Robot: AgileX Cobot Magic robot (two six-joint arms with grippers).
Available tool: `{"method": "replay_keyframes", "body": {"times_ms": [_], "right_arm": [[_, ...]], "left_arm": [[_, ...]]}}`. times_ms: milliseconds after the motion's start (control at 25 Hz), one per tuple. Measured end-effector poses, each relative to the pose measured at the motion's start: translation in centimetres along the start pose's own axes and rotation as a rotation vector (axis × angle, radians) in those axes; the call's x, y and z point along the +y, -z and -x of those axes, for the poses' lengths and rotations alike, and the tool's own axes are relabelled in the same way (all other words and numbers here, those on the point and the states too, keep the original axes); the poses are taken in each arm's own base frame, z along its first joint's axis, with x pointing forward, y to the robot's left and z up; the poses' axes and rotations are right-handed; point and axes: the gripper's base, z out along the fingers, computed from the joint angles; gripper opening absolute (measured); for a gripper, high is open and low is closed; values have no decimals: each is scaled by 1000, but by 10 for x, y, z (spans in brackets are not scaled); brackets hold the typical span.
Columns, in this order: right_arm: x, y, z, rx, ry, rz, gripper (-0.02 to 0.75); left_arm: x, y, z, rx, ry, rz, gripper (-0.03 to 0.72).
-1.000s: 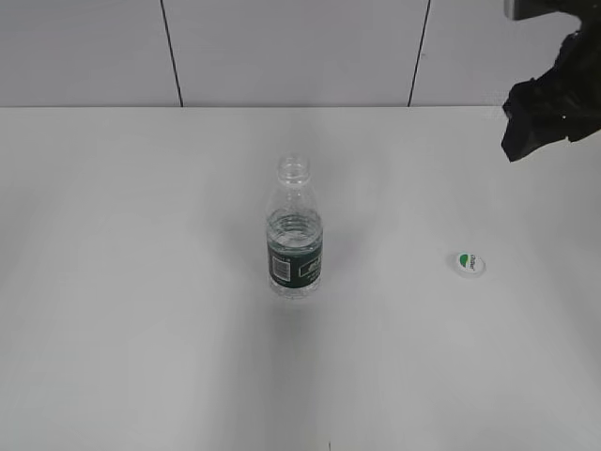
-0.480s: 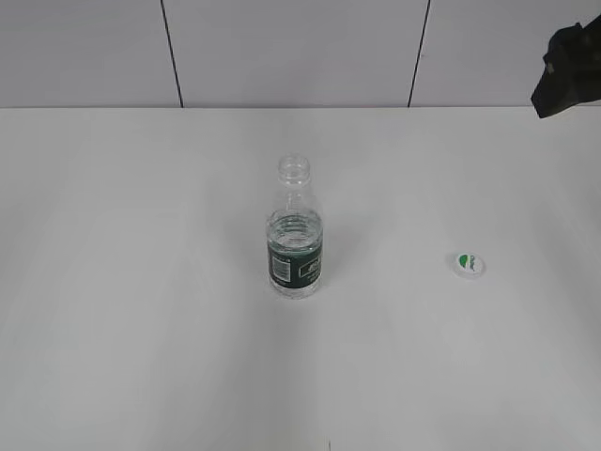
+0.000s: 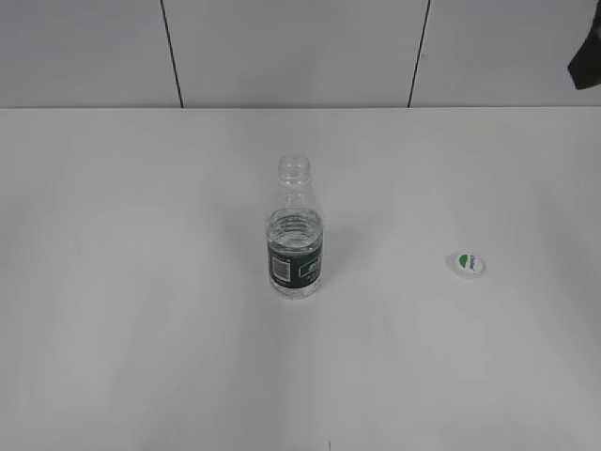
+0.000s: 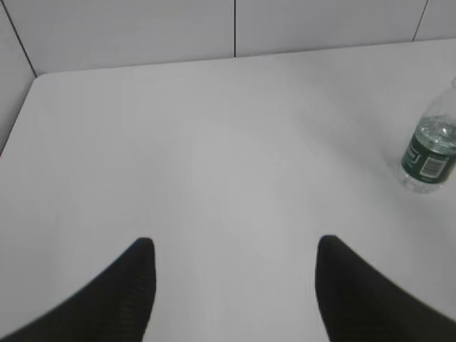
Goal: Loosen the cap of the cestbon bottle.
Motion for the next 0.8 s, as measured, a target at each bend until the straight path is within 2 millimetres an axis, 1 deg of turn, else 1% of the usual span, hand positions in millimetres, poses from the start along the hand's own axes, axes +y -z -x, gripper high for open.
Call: {"method": "replay_keyframes", "body": {"times_ms": [120, 360, 440, 640, 800], "right_arm": [[0, 19, -6, -9, -2, -3, 565], [2, 49, -28, 90, -39, -5, 565], [0, 59, -33, 87, -61, -29, 565], [-5, 93, -45, 1, -123, -115, 565], [-4, 124, -59, -99, -193, -138, 565]], "left_arm": [[0, -4, -5, 39, -4, 4, 439], [0, -4, -6, 41, -5, 4, 439], [0, -4, -6, 41, -5, 4, 439], [0, -4, -6, 42, -8, 5, 439], [0, -4, -6, 42, -8, 5, 439]]}}
